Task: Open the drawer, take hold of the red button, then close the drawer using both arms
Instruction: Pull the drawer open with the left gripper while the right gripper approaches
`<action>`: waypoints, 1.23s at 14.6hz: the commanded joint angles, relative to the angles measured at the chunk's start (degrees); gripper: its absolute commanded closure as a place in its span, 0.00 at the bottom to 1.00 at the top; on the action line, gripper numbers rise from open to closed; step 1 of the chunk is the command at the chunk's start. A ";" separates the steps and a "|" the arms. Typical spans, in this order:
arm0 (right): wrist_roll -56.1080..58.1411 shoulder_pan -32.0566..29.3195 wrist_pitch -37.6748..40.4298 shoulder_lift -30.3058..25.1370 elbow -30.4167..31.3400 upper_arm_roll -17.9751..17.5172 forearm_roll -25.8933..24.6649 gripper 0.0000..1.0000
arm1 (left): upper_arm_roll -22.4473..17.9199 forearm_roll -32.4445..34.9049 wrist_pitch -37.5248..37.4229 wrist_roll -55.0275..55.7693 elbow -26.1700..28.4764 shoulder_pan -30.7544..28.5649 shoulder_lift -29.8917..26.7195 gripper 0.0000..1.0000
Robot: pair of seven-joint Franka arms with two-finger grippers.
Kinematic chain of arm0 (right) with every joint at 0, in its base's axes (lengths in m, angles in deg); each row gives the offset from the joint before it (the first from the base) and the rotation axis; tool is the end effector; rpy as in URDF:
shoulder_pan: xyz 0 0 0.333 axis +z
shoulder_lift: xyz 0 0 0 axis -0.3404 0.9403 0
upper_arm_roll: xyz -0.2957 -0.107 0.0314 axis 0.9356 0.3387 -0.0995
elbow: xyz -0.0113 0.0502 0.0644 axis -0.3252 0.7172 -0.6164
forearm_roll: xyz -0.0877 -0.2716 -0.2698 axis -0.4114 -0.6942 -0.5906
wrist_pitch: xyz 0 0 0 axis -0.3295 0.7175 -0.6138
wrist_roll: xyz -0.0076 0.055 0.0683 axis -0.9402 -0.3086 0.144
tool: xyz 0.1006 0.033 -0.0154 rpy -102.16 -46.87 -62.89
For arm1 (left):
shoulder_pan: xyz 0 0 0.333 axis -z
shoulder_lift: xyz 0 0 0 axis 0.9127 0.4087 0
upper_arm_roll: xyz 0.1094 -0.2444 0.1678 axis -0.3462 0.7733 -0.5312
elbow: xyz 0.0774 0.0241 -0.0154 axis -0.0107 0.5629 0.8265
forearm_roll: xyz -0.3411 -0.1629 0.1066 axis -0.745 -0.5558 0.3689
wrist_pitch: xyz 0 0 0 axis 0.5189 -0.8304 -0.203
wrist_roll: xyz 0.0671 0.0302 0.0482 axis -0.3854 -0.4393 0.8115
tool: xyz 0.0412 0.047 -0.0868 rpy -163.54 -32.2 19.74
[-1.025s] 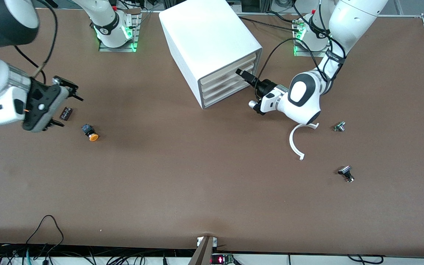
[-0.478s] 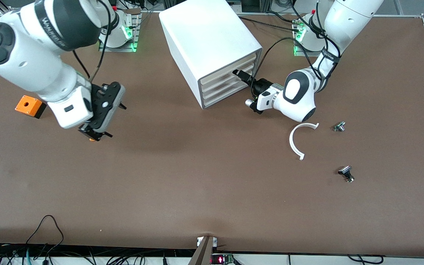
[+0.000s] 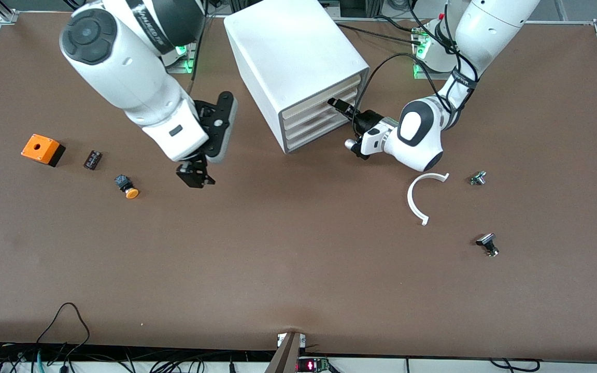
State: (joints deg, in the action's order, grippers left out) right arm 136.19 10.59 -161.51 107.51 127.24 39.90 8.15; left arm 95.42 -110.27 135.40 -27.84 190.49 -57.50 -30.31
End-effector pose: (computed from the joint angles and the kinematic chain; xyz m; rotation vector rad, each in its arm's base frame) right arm 0.5981 0.3477 0.5494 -2.2740 -2.0203 -0.2499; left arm 0.4188 -0.2978 0.1930 1.9340 -0.3130 -0.8138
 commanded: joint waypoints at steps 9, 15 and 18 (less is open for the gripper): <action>1.05 3.79 -1.66 6.13 -5.99 0.40 -1.62 0.00 | 1.54 -2.64 0.83 -1.58 1.60 -0.03 -0.98 1.00; 1.14 3.88 -1.93 6.40 -5.99 0.40 -2.50 0.00 | -0.56 -2.37 3.02 -0.79 0.63 -0.73 -0.80 1.00; 1.14 6.33 -1.93 6.57 -5.99 0.66 -3.72 0.00 | -4.42 -2.28 3.02 -0.53 -0.60 -0.73 -0.63 1.00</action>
State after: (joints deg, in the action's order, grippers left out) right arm 136.96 14.81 -163.64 113.02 123.19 40.16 6.26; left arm 93.76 -111.80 135.64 -29.78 190.06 -58.44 -30.76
